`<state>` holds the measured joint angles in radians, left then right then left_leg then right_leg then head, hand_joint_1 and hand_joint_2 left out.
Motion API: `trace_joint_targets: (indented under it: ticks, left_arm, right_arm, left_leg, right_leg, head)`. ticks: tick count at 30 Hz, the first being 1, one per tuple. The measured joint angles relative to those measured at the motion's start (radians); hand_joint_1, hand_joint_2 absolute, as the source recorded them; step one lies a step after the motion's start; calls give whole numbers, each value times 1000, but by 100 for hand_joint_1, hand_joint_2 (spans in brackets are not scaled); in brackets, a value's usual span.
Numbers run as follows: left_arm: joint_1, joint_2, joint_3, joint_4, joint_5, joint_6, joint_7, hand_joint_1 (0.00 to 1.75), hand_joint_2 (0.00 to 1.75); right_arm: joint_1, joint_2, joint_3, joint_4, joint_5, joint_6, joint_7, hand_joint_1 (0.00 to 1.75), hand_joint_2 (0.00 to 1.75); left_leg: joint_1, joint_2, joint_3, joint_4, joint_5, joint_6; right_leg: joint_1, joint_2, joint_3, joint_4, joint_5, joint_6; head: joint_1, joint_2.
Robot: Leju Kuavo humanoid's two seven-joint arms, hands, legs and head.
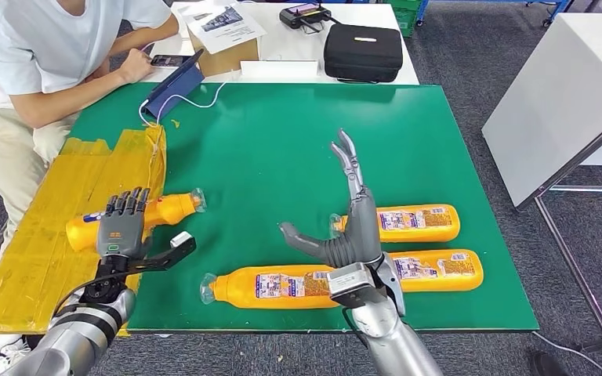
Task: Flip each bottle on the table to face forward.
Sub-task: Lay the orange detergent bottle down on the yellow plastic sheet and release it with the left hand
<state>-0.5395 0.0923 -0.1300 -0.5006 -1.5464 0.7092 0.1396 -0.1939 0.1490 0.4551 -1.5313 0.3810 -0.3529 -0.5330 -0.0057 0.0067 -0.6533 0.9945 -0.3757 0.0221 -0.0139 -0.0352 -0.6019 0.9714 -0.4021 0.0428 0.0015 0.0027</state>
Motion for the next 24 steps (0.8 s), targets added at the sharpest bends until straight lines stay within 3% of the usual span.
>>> trace_joint_targets:
  ticks: [3, 5, 7, 10, 12, 18, 24]
  left_arm:
    - [-5, -7, 14, 9, 38, 0, -30, 0, 175]
    - [-5, -16, 39, 10, 131, -3, -123, 0, 175]
    - [2, -31, 83, 0, 326, -35, -314, 0, 175]
    - [59, -65, 158, -100, 703, -179, -620, 0, 175]
    - [124, -86, 180, -222, 884, -275, -710, 0, 175]
    - [278, -118, 196, -551, 1152, -426, -788, 0, 175]
    - [389, -143, 208, -803, 1262, -492, -807, 0, 175]
  right_arm:
    - [-2, -1, 4, 7, 4, 0, 6, 0, 175]
    - [-1, -3, 5, 11, 25, 2, 21, 0, 175]
    - [-1, -10, 8, 18, 76, 9, 53, 0, 175]
    - [1, -29, 21, 44, 173, 42, 102, 0, 175]
    - [4, -43, 33, 68, 216, 70, 118, 0, 175]
    - [14, -76, 64, 116, 282, 120, 138, 0, 175]
    - [17, -115, 101, 171, 364, 155, 167, 0, 175]
  left_leg:
    - [0, 0, 1, 0, 0, 0]
    - [0, 0, 1, 0, 0, 0]
    - [0, -1, 1, 0, 0, 0]
    - [0, -1, 1, 0, 0, 0]
    - [0, 0, 1, 0, 0, 0]
    - [0, 1, -1, 0, -2, -1]
    - [1, 0, -1, 0, -3, -3]
  right_leg:
    - [0, 0, 1, 0, 0, 0]
    - [0, 0, 1, 0, 0, 0]
    - [0, 0, 1, 0, 0, 0]
    - [0, 0, 2, 0, 0, 0]
    - [0, 0, 1, 0, 0, 0]
    - [0, 0, -1, 0, 0, 0]
    - [0, 0, -1, 0, -2, -1]
  head:
    - [0, 0]
    - [0, 0]
    - [0, 0]
    - [0, 0]
    - [0, 0]
    - [0, 0]
    - [0, 0]
